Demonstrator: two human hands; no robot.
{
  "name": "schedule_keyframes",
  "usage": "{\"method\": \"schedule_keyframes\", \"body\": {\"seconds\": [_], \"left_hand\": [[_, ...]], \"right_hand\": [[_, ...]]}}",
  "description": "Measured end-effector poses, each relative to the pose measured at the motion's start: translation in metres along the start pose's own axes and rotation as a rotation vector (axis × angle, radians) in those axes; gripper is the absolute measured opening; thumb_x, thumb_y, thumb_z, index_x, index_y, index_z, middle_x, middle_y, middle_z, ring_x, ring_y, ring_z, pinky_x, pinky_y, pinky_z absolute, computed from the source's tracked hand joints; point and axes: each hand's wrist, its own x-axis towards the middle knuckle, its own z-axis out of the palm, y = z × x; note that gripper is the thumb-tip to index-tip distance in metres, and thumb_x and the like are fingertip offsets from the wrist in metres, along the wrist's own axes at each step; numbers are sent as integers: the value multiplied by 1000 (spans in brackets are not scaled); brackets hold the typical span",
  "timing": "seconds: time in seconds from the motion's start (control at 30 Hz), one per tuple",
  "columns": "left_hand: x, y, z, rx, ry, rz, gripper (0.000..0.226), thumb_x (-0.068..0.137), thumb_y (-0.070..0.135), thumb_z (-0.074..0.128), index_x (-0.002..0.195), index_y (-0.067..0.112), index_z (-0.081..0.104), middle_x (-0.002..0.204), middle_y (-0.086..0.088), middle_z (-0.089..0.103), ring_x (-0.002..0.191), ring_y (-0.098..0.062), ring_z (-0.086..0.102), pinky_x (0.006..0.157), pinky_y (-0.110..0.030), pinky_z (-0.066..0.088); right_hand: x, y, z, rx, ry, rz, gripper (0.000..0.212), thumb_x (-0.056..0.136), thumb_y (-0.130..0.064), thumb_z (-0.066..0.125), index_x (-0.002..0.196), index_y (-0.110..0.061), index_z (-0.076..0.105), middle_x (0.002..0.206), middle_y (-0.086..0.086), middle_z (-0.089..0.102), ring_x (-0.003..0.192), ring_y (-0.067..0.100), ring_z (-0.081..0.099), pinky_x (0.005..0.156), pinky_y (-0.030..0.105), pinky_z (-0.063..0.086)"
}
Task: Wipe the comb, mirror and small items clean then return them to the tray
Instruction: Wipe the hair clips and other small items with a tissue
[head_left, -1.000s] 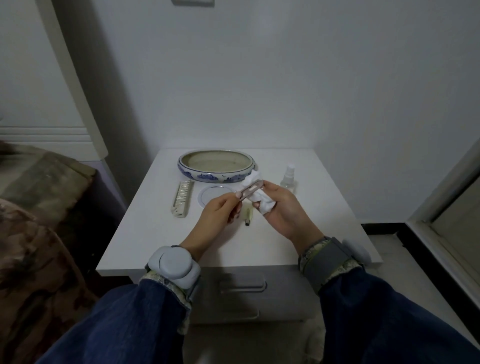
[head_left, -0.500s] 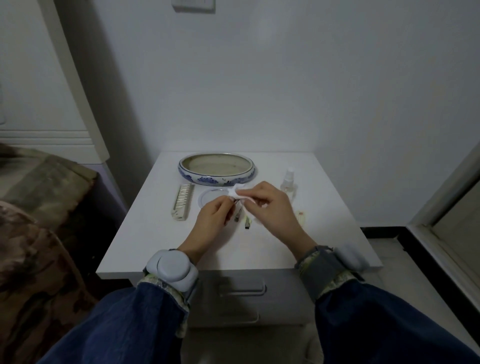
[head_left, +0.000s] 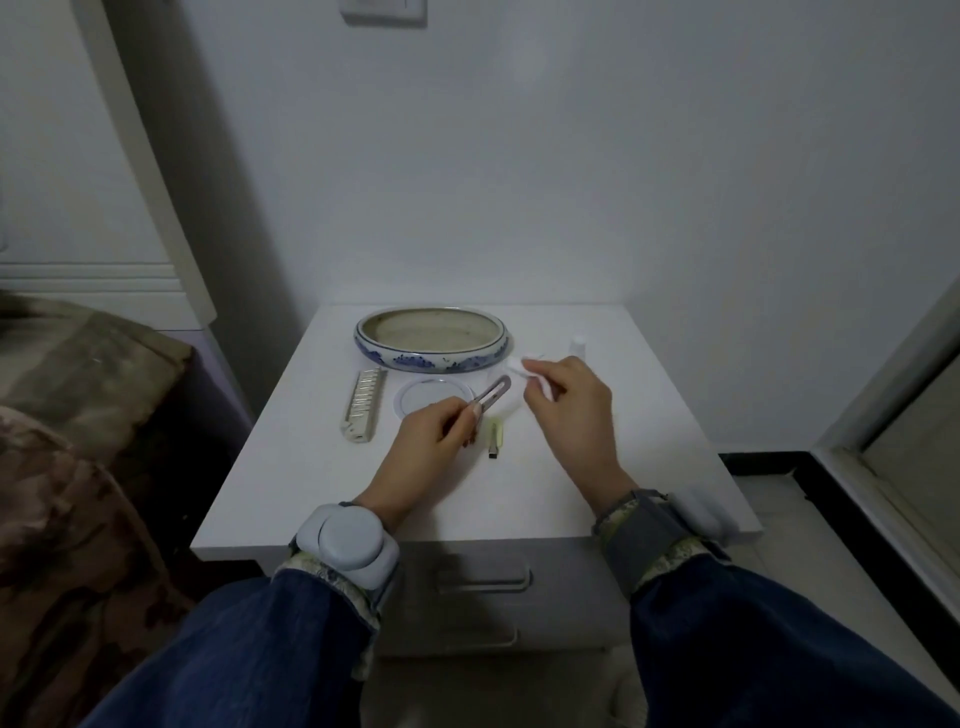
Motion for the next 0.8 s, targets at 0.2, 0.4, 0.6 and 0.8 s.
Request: {"method": "schedule_keyframes", "body": {"seconds": [0.2, 0.4, 0.6, 0.8], "left_hand": [[1, -7, 2, 178, 20, 137, 20, 95, 14, 49, 76, 16, 53, 68, 7, 48, 63, -1, 44, 63, -9, 33], [-1, -9, 4, 189, 38, 181, 23, 95, 23, 44, 76, 13, 54, 71, 4, 50, 63, -6, 42, 64, -9, 32], [1, -5, -1, 148, 114, 183, 20, 91, 23, 42, 74, 18, 48, 64, 10, 42, 60, -1, 41, 63, -9, 32], [0, -7, -1, 189, 102, 177, 20, 95, 9, 49, 77, 19, 49, 69, 8, 45, 63, 1, 43, 67, -4, 33]], "right_hand": [[-9, -6, 9, -48, -199, -244, 23, 78, -8, 58, 96, -4, 72, 73, 7, 53, 69, 0, 43, 65, 10, 35], [-8, 2, 10, -105, -180, -192, 24, 79, -13, 56, 94, -3, 72, 74, 11, 58, 70, 21, 58, 67, 23, 43], [-2, 8, -1, -111, 6, -66, 22, 81, 3, 60, 100, -1, 70, 87, 12, 62, 82, 20, 60, 74, 6, 36], [-9, -5, 8, -61, -150, -308, 23, 78, -2, 60, 98, -3, 71, 73, 7, 55, 67, 2, 41, 64, 8, 34]]}}
